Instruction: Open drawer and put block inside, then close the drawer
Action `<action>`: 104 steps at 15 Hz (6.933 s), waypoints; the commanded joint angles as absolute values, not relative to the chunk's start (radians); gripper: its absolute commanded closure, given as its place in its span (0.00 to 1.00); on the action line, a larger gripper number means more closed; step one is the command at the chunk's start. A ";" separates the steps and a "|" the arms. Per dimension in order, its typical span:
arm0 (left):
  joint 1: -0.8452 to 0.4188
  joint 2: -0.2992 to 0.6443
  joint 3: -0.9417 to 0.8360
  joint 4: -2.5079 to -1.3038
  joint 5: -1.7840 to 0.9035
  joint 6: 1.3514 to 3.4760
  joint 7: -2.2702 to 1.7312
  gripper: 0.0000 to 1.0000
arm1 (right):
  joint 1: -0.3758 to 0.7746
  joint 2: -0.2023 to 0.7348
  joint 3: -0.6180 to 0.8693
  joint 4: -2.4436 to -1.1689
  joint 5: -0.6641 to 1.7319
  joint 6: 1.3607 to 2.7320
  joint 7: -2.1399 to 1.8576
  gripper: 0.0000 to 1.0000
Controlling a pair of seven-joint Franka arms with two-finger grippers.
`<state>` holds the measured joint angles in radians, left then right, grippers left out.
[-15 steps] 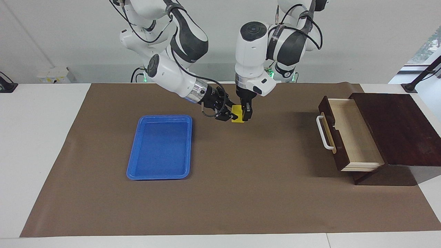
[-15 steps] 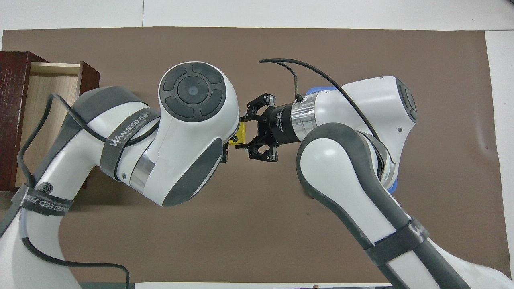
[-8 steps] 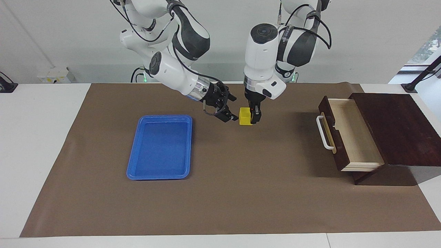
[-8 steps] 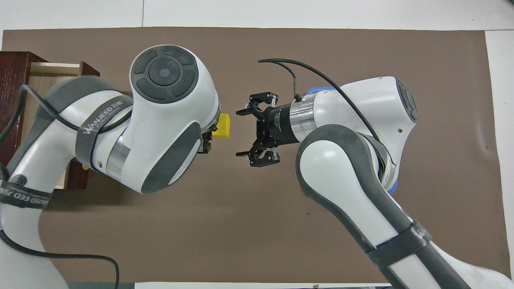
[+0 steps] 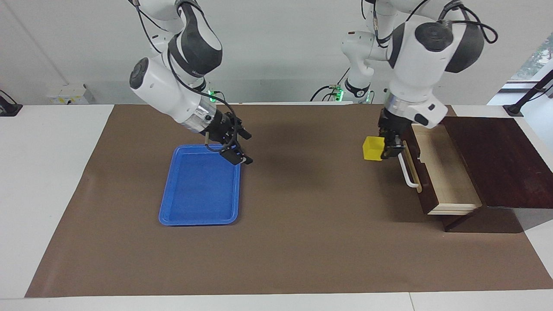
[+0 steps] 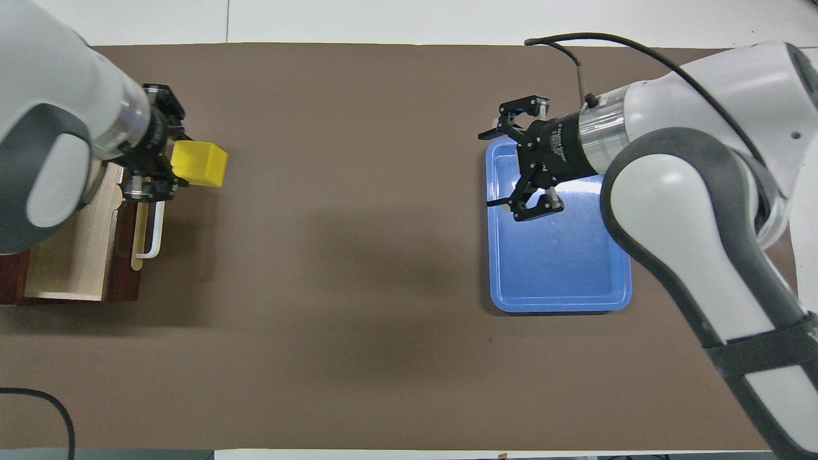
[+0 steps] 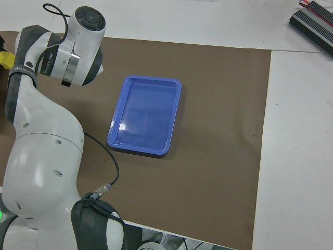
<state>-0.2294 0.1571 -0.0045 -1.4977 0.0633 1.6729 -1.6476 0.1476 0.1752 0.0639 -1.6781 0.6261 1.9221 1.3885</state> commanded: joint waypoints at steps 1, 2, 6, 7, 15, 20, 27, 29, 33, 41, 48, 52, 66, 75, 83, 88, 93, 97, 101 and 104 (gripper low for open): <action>-0.111 0.147 -0.018 -1.508 0.071 1.655 -1.511 1.00 | 0.086 0.146 0.072 -1.666 0.513 1.829 1.170 0.00; -0.071 0.147 -0.018 -1.511 0.071 1.657 -1.458 1.00 | 0.069 0.132 0.072 -1.667 0.482 1.806 1.078 0.00; 0.029 0.155 -0.017 -1.589 0.071 1.742 -1.345 1.00 | 0.037 0.055 0.074 -1.684 0.287 1.704 0.714 0.00; 0.047 0.167 -0.012 -1.603 0.072 1.768 -1.345 1.00 | 0.019 0.031 0.074 -1.687 0.270 1.669 0.595 0.00; 0.077 0.169 -0.014 -1.791 0.074 1.979 -1.417 1.00 | -0.041 -0.100 0.072 -1.718 0.022 1.508 -0.016 0.00; 0.077 0.141 -0.014 -1.873 0.074 2.046 -1.424 1.00 | -0.061 -0.141 0.074 -1.718 -0.003 1.416 -0.078 0.00; 0.068 0.141 -0.012 -1.832 0.075 1.987 -1.376 0.00 | -0.087 -0.121 0.075 -1.724 -0.026 1.512 -0.086 0.00; 0.058 0.146 -0.014 -1.740 0.075 1.889 -1.376 0.00 | -0.089 -0.104 0.074 -1.698 -0.031 1.516 -0.092 0.00; -0.030 0.127 -0.018 -1.646 0.093 1.735 -1.425 0.00 | -0.089 -0.092 0.077 -1.666 -0.028 1.500 -0.097 0.00; -0.307 0.006 -0.021 -1.946 0.500 1.825 -1.764 0.00 | -0.084 -0.101 0.078 -1.678 -0.028 1.479 -0.089 0.00; -0.259 0.015 -0.021 -2.057 0.637 1.937 -1.852 0.00 | -0.087 -0.104 0.078 -1.680 -0.028 1.477 -0.089 0.00; -0.178 0.021 -0.021 -2.065 0.657 2.011 -1.809 0.00 | -0.090 -0.104 0.077 -1.680 -0.028 1.477 -0.090 0.00; 0.002 0.040 -0.025 -2.045 0.684 2.108 -1.615 0.00 | -0.090 -0.106 0.075 -1.687 -0.028 1.477 -0.089 0.00; -0.231 -0.100 -0.043 -1.904 0.119 1.844 -1.332 0.00 | -0.092 -0.104 0.071 -1.681 -0.026 1.477 -0.094 0.00; -0.226 -0.100 -0.011 -1.680 -0.005 1.559 -0.687 0.00 | -0.170 -0.098 0.100 -1.671 -0.025 1.462 -0.121 0.00; -0.056 -0.095 -0.003 -1.669 -0.005 1.563 -0.286 0.00 | -0.138 -0.035 0.092 -1.612 -0.026 1.460 -0.109 0.00; 0.006 -0.092 -0.002 -1.759 -0.002 1.620 -0.054 0.00 | -0.109 -0.005 0.069 -1.615 -0.026 1.473 -0.074 0.00; -0.058 -0.100 -0.009 -1.770 -0.003 1.605 -0.066 0.00 | -0.107 -0.020 0.064 -1.614 -0.032 1.479 -0.072 0.00; -0.095 -0.103 -0.011 -1.769 -0.003 1.608 -0.064 0.00 | -0.106 -0.020 0.071 -1.615 -0.048 1.500 -0.071 0.00; -0.095 -0.106 -0.021 -1.772 -0.002 1.602 -0.052 0.00 | -0.106 -0.021 0.071 -1.618 -0.049 1.511 -0.071 0.00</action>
<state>-0.0883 -0.0896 -0.0249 -1.7584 0.0078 1.5987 -0.0691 -0.1106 -0.0180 0.0696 -1.6174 -0.0247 1.4996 -0.0877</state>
